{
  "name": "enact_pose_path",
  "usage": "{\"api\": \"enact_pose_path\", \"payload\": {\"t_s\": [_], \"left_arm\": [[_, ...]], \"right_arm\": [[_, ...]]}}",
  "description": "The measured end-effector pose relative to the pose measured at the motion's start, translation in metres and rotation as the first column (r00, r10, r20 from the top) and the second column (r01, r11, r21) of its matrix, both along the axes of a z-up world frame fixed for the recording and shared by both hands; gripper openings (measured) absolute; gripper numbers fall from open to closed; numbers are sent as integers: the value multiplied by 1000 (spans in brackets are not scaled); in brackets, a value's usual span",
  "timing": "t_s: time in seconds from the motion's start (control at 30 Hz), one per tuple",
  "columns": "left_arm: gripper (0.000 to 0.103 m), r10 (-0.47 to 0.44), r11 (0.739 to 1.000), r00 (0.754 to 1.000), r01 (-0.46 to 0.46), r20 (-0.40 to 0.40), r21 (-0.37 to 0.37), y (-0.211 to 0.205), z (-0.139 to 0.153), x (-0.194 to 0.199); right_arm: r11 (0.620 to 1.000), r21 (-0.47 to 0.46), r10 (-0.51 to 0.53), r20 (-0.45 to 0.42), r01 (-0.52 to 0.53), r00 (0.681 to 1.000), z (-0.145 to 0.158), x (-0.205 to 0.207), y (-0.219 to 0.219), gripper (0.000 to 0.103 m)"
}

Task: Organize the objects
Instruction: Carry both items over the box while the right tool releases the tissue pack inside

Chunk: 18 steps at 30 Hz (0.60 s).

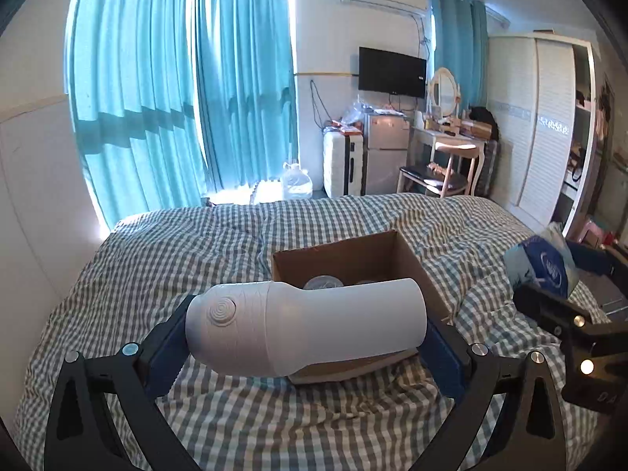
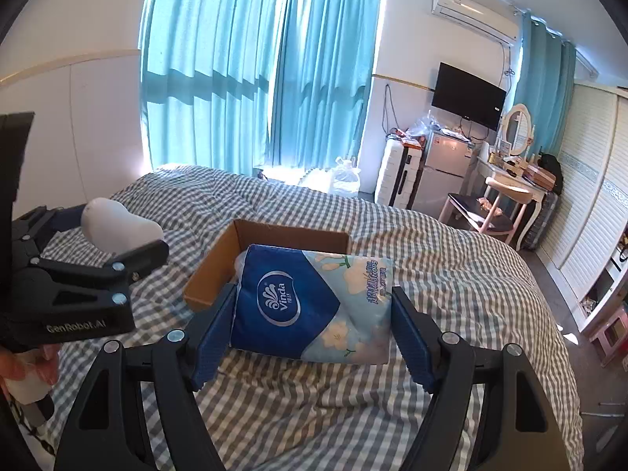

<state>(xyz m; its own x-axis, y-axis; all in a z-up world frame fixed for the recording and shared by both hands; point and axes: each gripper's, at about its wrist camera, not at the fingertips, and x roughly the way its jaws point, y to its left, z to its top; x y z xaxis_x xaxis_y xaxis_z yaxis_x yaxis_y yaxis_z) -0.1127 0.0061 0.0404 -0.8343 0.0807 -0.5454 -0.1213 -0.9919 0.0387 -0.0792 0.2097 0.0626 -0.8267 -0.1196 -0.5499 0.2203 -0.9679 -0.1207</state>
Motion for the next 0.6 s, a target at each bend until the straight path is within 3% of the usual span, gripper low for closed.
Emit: {"api": "enact_pose_path", "payload": {"t_s": [0.27, 0.47, 0.6], "left_arm": [[103, -80, 994, 996, 83, 39, -75, 13, -33, -55], [103, -156, 985, 983, 162, 100, -58, 16, -70, -97], [103, -227, 971, 961, 236, 160, -41, 17, -96, -119]], "right_arm": [[1000, -17, 27, 47, -27, 999, -8, -61, -6, 75], [999, -16, 40, 124, -38, 991, -36, -123, -10, 75], [999, -16, 44, 180, -42, 983, -63, -163, -11, 75]]}}
